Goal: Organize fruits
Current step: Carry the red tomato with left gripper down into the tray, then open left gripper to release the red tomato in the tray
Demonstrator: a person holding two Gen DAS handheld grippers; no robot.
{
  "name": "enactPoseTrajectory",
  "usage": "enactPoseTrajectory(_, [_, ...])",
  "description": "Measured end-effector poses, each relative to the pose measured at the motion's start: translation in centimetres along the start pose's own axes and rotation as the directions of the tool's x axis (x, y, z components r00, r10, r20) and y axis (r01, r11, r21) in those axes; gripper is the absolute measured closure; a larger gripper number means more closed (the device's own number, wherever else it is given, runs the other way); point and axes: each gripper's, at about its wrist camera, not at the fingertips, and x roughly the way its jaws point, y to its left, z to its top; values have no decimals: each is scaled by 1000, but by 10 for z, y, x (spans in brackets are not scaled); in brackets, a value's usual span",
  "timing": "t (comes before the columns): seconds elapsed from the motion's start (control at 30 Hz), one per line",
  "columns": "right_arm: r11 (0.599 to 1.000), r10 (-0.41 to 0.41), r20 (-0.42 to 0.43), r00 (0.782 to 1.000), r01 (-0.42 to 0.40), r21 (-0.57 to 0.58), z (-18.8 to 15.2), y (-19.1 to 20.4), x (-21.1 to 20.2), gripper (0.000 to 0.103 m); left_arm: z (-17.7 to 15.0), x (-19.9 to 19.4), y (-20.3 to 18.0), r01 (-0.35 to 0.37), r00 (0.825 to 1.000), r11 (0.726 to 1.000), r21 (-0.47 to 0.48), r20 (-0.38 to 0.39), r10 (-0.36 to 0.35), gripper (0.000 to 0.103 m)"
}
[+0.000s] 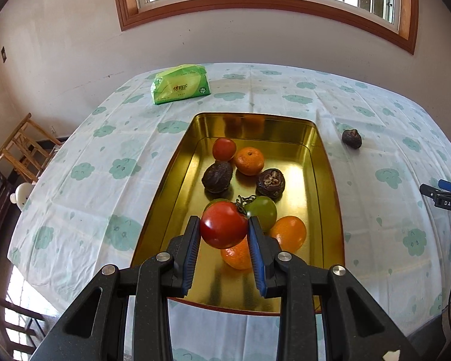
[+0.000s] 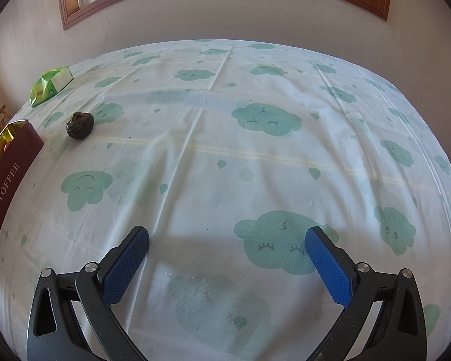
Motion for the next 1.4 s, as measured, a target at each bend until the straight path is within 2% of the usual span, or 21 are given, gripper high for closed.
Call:
enactPoseTrajectory(0.27, [1000, 0, 0, 1000, 0, 0, 0, 0, 0, 0, 1, 15, 23, -25, 999, 999, -33, -24, 24, 75])
enactPoseTrajectory(0.87, [1000, 0, 0, 1000, 0, 0, 0, 0, 0, 0, 23, 42, 17, -64, 998, 998, 18, -25, 64, 75])
enactPoseTrajectory(1.4, [1000, 0, 0, 1000, 0, -1, 0, -1, 0, 0, 26, 56, 8, -87, 996, 994, 64, -19, 89, 74])
